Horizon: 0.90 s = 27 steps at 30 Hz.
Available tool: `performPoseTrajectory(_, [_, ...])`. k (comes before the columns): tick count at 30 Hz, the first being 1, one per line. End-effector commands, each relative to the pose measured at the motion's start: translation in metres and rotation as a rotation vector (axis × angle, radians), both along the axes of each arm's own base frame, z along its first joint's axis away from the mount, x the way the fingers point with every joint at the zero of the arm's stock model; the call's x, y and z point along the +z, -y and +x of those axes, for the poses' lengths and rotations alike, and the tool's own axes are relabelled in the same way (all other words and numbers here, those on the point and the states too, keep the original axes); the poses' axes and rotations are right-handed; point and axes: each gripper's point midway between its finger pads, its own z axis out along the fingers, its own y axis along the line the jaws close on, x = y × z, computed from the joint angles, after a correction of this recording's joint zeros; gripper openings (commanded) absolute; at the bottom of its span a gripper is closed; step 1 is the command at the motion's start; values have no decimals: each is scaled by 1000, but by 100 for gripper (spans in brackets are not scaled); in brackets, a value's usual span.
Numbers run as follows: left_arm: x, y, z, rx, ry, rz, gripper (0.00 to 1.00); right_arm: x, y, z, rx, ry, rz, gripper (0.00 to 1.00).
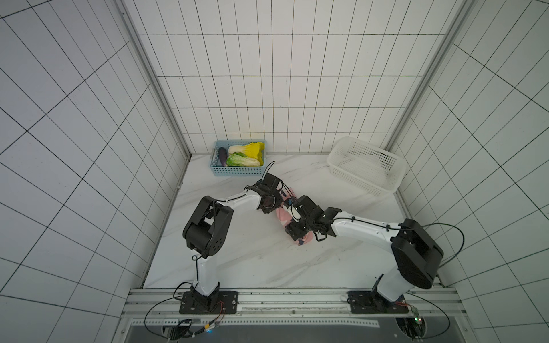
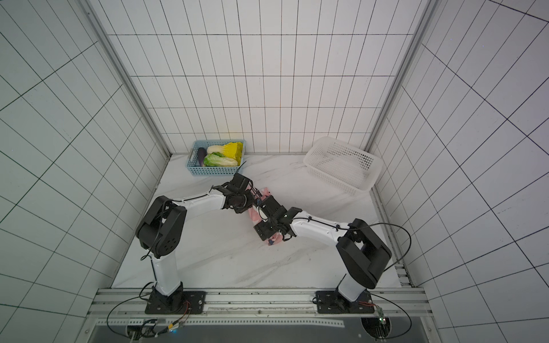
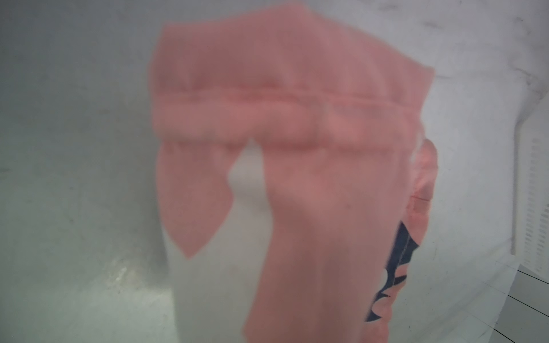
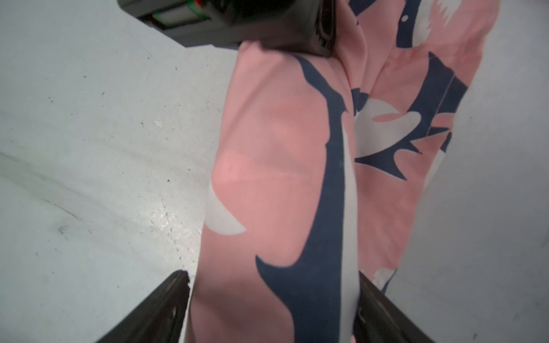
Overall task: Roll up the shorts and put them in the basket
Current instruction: Roll the shorts at the center of the board.
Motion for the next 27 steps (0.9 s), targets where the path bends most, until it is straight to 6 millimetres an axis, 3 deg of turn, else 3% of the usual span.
performPoseTrajectory(1, [-9,-3,-12,15,-77,35,0,10,-14,18,-21,76,14,75])
performPoseTrajectory(3, [-7,-2,-11,8,-76,32,0,0,-14,15,-25,49,19,68])
performPoseTrajectory(5, [-3,-1,-10,-1,-64,31,0,-9,-13,11,-33,0,61,41])
performPoseTrajectory(6, [0,0,-8,-6,-58,30,0,-11,-12,9,-39,-23,79,34])
performPoseTrajectory(9, [15,0,-2,-22,-4,29,33,-18,-7,5,-73,-104,156,24])
performPoseTrajectory(11, [28,-2,3,-36,49,39,52,-22,-1,4,-119,-183,258,23])
performPoseTrajectory(14, [49,-6,8,-51,128,54,66,-24,8,9,-193,-292,423,23])
performPoseTrajectory(20, [83,-14,1,-74,297,7,71,-34,25,22,-320,-448,652,23])
performPoseTrajectory(27, [75,-1,-24,-139,408,-184,75,-47,36,28,-400,-536,759,24])
